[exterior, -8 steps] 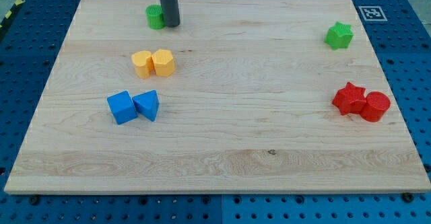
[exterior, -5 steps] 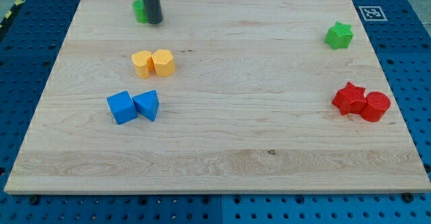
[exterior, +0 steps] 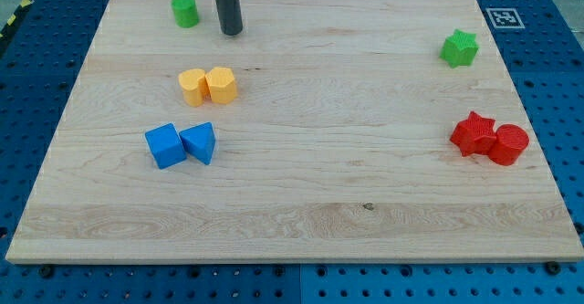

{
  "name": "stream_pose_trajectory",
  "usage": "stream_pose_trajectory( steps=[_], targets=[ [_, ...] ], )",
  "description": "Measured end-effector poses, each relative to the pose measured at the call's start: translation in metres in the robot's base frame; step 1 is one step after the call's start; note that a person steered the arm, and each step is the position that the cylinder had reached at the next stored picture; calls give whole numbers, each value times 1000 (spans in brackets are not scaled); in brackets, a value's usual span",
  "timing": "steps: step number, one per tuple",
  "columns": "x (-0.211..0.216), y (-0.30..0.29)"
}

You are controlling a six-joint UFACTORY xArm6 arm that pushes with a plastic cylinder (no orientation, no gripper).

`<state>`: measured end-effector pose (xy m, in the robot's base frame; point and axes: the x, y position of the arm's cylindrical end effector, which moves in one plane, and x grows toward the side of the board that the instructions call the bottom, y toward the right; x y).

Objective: Separate the red blocks

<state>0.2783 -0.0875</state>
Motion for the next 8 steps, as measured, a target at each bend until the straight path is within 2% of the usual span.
stream_pose_trajectory(
  steps=[2,3,5,6,8],
  targets=[
    [28,133],
    [91,163],
    [217,167],
    [268,193],
    [212,291]
  ],
)
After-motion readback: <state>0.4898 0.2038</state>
